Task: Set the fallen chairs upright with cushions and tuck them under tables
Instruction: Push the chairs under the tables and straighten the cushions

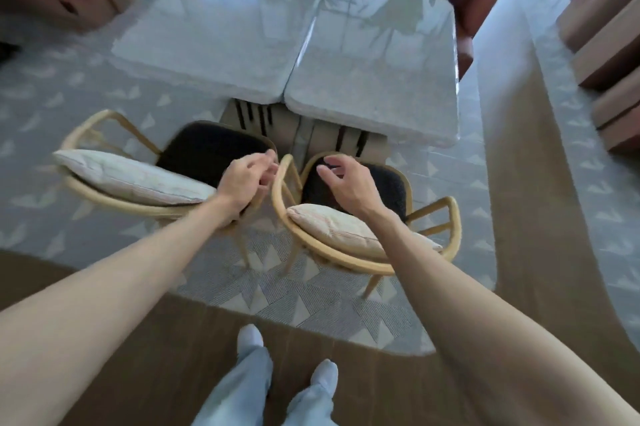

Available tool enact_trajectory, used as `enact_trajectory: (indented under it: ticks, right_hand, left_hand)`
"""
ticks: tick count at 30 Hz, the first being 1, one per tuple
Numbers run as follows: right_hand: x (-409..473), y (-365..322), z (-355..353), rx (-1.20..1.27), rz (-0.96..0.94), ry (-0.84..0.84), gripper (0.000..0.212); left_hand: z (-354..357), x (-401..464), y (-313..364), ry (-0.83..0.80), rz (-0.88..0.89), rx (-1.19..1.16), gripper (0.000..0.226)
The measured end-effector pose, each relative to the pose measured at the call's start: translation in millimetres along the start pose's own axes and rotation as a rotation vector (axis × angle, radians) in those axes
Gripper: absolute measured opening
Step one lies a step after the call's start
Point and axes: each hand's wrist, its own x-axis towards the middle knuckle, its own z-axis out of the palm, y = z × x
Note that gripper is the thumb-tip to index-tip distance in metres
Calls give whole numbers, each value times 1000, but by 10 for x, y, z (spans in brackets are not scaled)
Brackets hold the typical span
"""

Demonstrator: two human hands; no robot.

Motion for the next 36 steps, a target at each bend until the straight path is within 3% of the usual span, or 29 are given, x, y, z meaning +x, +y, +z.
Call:
enact_trajectory:
  ticks: [4, 9, 16, 23, 27, 32, 36]
  right_hand:
    - [-104, -628, 119, 396, -119, 109, 38]
    - [-332, -1259, 561, 687, -140, 147, 56]
    - [-470, -2005, 1493, 755, -135, 256, 63]
    - [-330, -2602, 2240, 748, -145, 305, 54]
    - [19, -2693, 2572, 677, -76, 293, 40]
    - [688, -2510, 3185, 330, 71, 271, 28]
    - [1001, -2238, 3717, -95, 292, -32, 30]
  left_hand:
    - [-728, -289, 164, 141, 90, -240, 48]
    - [-1524, -560, -5, 245, 257, -328, 49]
    - [-2664, -781, -433, 261, 349, -201, 52]
    - [-3531, -658, -430, 183, 382, -138, 56]
    - [-3857, -211, -550, 160, 335, -62, 52]
    - [-4132, 584, -926, 255, 221, 307, 28]
    - [-4363, 1023, -1448, 43, 12, 632, 29]
